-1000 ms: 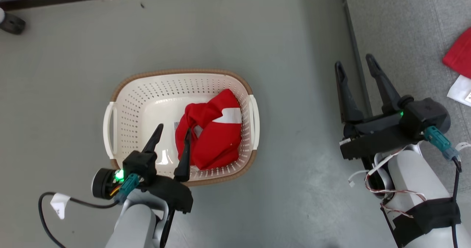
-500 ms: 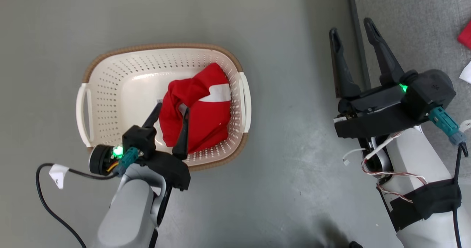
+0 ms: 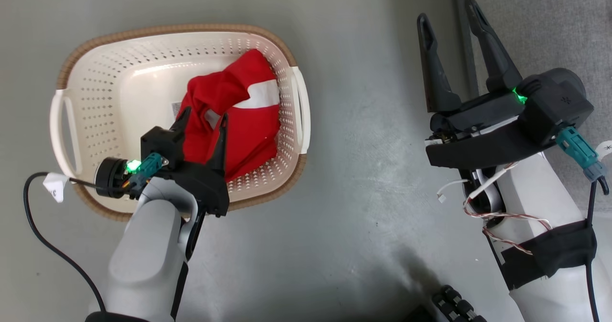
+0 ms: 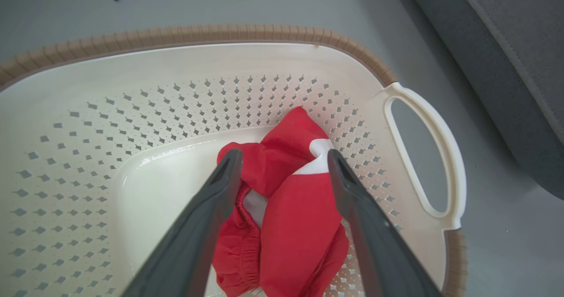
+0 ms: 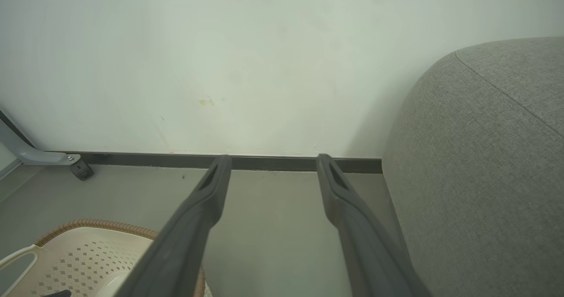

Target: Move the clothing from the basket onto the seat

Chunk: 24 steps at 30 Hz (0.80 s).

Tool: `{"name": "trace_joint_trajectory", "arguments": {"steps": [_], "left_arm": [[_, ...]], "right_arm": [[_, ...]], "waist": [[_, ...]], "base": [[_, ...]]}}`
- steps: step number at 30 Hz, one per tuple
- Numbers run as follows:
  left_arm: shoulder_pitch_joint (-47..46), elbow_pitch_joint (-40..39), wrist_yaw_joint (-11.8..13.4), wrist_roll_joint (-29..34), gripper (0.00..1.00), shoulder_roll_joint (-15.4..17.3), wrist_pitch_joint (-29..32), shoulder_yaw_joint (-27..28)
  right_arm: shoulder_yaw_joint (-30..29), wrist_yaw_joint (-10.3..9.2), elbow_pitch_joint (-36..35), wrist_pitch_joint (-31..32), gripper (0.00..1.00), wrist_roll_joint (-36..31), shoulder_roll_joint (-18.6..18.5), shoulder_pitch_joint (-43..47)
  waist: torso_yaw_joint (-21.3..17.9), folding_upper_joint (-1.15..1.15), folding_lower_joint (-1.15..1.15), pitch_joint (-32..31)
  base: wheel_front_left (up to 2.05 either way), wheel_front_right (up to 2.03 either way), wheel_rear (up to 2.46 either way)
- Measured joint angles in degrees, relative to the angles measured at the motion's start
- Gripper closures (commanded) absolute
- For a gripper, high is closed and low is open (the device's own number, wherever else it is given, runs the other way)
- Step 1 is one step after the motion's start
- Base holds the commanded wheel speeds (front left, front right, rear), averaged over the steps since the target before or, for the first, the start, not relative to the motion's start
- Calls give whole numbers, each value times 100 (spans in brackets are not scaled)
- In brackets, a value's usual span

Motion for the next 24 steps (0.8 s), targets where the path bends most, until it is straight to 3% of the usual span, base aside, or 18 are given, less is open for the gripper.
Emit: {"name": "trace_joint_trajectory", "arguments": {"steps": [24], "left_arm": [[-992,1155,-143,-213,0,129,894,0]], "right_arm": [[144,-96,-163,0,0,85,29,-254]], "waist": [[-369,-1,0,713]], "base": [[0,0,0]]}}
